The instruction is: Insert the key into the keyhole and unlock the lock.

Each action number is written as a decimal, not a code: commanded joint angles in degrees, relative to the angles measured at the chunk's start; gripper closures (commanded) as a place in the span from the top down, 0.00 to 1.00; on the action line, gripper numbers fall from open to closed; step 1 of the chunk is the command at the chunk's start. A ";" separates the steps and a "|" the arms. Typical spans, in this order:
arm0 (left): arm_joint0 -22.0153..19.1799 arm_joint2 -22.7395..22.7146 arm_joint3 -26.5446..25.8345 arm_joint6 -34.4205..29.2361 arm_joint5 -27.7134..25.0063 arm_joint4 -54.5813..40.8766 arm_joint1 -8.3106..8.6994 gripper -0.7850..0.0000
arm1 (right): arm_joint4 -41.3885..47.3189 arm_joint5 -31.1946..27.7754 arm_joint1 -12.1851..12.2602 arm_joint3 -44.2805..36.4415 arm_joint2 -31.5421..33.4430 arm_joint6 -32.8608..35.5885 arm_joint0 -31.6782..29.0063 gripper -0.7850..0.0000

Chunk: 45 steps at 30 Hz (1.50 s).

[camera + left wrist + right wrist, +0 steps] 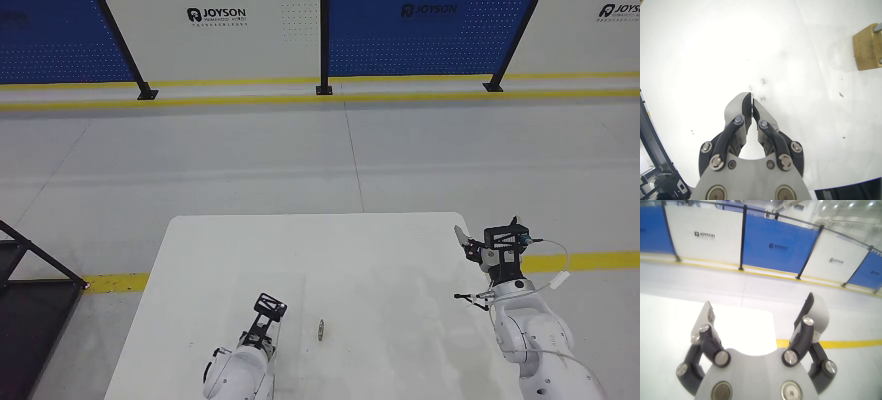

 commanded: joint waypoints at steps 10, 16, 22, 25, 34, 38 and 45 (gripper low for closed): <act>3.75 -2.37 -5.55 1.08 -0.31 -0.32 0.20 0.00 | 0.00 0.00 0.00 0.00 0.00 0.00 0.00 1.00; 10.25 -6.78 -13.50 7.86 -3.05 -5.74 0.90 0.00 | 0.00 0.00 0.00 0.00 0.00 0.00 0.00 1.00; 22.16 -15.23 -20.85 24.96 -12.05 -14.44 2.27 0.00 | 0.00 0.00 0.00 0.00 0.00 0.00 0.00 1.00; 28.29 -19.64 -21.90 34.87 -16.39 -15.82 2.89 0.00 | 0.00 0.00 0.00 0.00 0.00 0.00 0.00 1.00; 30.97 -23.93 -18.77 51.05 -23.61 -17.99 3.90 0.00 | 0.00 0.00 0.00 0.00 0.00 0.00 0.00 1.00; 30.97 -23.93 -18.77 51.05 -23.61 -17.99 3.90 0.00 | 0.00 0.00 0.00 0.00 0.00 0.00 0.00 1.00; 30.97 -23.93 -18.77 51.05 -23.61 -17.99 3.90 0.00 | 0.00 0.00 0.00 0.00 0.00 0.00 0.00 1.00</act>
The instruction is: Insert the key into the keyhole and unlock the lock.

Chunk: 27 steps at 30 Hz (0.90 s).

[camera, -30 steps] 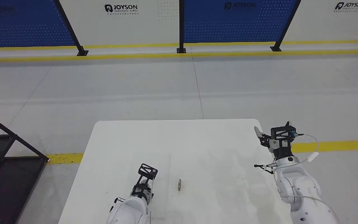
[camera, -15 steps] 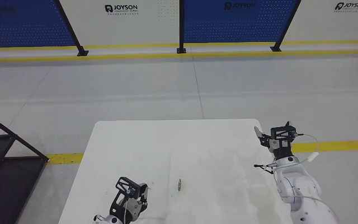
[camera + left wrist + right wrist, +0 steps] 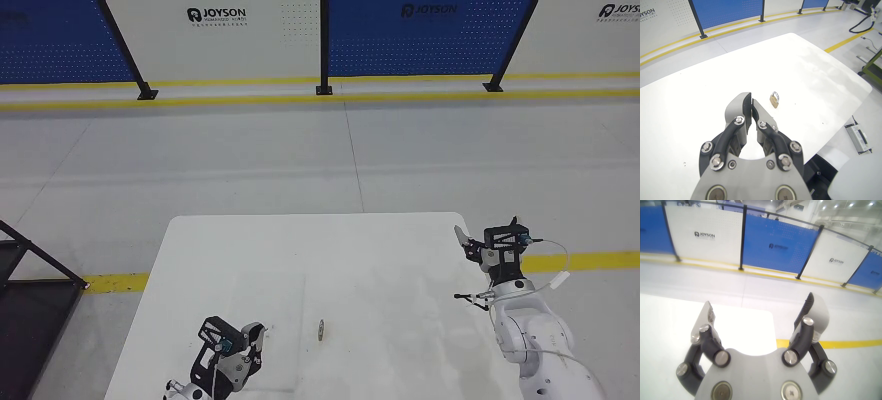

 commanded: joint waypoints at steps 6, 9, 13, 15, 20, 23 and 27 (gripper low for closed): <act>0.00 0.00 0.00 0.00 0.00 0.00 0.00 0.00 | 0.00 0.00 0.00 0.00 0.00 0.00 0.00 1.00; 0.00 0.00 0.00 0.00 0.00 0.00 0.00 0.00 | 0.00 0.00 0.00 0.00 0.00 0.00 0.00 1.00; 0.00 0.00 0.00 0.00 0.00 0.00 0.00 0.00 | 0.00 0.00 0.00 0.00 0.00 0.00 0.00 1.00; 0.00 0.00 0.00 0.00 0.00 0.00 0.00 0.00 | 0.00 0.00 0.00 0.00 0.00 0.00 0.00 1.00; 0.00 0.00 0.00 0.00 0.00 0.00 0.00 0.00 | 0.00 0.00 0.00 0.00 0.00 0.00 0.00 1.00; -1.18 0.81 0.39 -1.13 -0.03 -0.08 -0.02 0.00 | -0.46 -0.37 0.04 0.35 0.24 0.10 0.25 1.00; -2.89 2.25 0.59 -1.21 2.04 1.37 -0.12 0.00 | -1.21 -3.00 0.10 0.92 0.06 0.63 0.69 1.00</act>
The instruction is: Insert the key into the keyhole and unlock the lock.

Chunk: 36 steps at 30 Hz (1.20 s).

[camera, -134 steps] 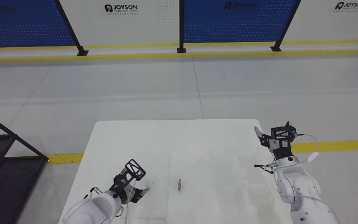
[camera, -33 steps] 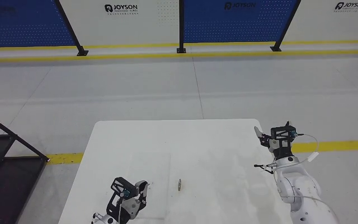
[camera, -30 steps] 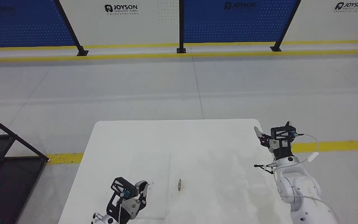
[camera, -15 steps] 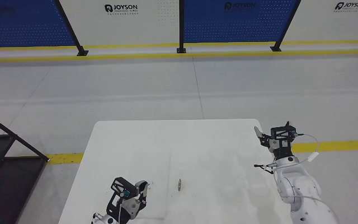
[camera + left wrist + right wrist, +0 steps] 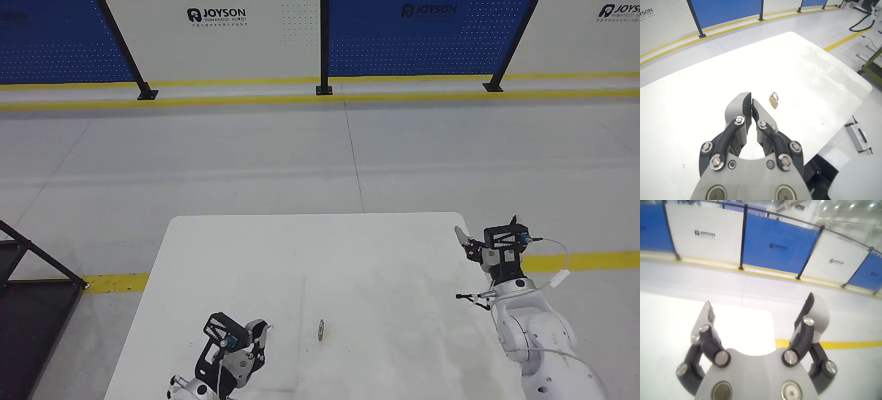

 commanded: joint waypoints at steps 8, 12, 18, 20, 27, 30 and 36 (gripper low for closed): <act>1.69 -5.41 0.47 4.93 -0.65 -5.63 0.25 0.00 | -9.58 -3.07 -0.74 -1.51 -11.67 4.07 1.19 1.00; 2.66 -8.58 1.45 6.98 -2.54 -7.99 0.43 0.00 | -15.56 -3.89 -1.00 -3.40 -17.12 4.24 -0.31 1.00; 2.66 -11.00 2.75 7.54 -5.15 -10.33 0.58 0.00 | -23.25 -4.58 -0.98 -7.24 -22.64 3.58 -5.64 1.00; 2.41 -11.38 2.95 7.19 -5.71 -10.91 0.62 0.00 | -24.86 -4.80 -1.00 -8.16 -24.49 3.61 -7.29 1.00; -0.44 -11.02 4.52 4.68 -7.91 -12.21 0.77 0.00 | -25.05 -6.59 -1.55 -7.96 -31.00 5.47 -8.68 1.00; -1.50 -10.68 5.21 3.26 -8.60 -11.77 0.85 0.00 | -25.11 -6.41 -1.54 -8.11 -30.87 5.54 -8.56 1.00; -1.50 -10.68 5.21 3.26 -8.60 -11.77 0.85 0.00 | -25.11 -6.41 -1.54 -8.11 -30.87 5.54 -8.56 1.00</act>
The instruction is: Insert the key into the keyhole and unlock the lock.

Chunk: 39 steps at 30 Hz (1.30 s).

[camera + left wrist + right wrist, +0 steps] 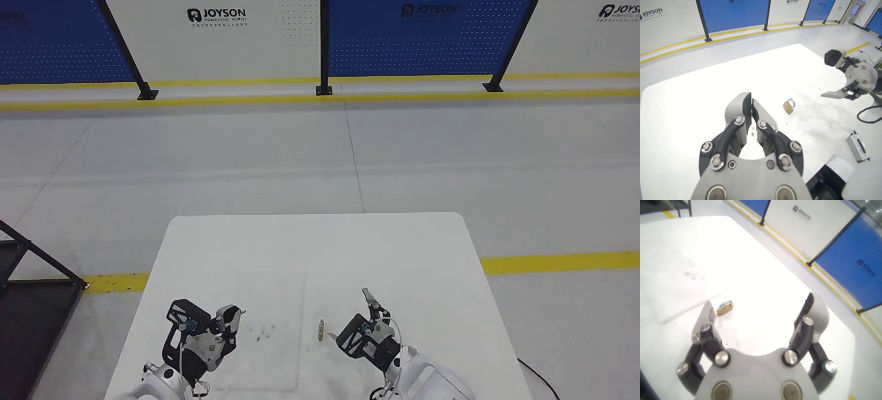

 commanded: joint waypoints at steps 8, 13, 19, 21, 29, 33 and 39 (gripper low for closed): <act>-0.12 0.07 0.08 -0.02 -0.02 -0.12 0.00 0.00 | -0.01 -0.20 -0.35 0.44 -2.74 0.06 0.51 1.00; -1.24 0.66 0.90 0.35 0.37 -0.34 -0.04 0.00 | -1.77 6.11 -1.93 2.33 -10.79 3.68 1.35 1.00; -1.05 0.87 1.06 1.66 0.76 -0.30 -0.10 0.00 | 2.89 13.91 -3.80 6.12 -14.57 7.08 3.68 1.00; -1.05 0.87 1.06 1.66 0.76 -0.30 -0.10 0.00 | 4.04 16.44 -4.17 8.05 -14.52 7.34 4.36 1.00; -1.05 0.87 1.06 1.66 0.76 -0.30 -0.10 0.00 | 9.60 16.39 -5.37 14.80 -15.82 6.77 7.66 0.92; -1.05 0.87 1.06 1.66 0.76 -0.30 -0.10 0.00 | 11.44 16.36 -5.80 16.74 -16.25 6.03 8.69 0.72; -1.05 0.87 1.06 1.66 0.76 -0.30 -0.10 0.00 | 13.17 16.68 -6.59 19.62 -17.32 6.14 10.69 0.49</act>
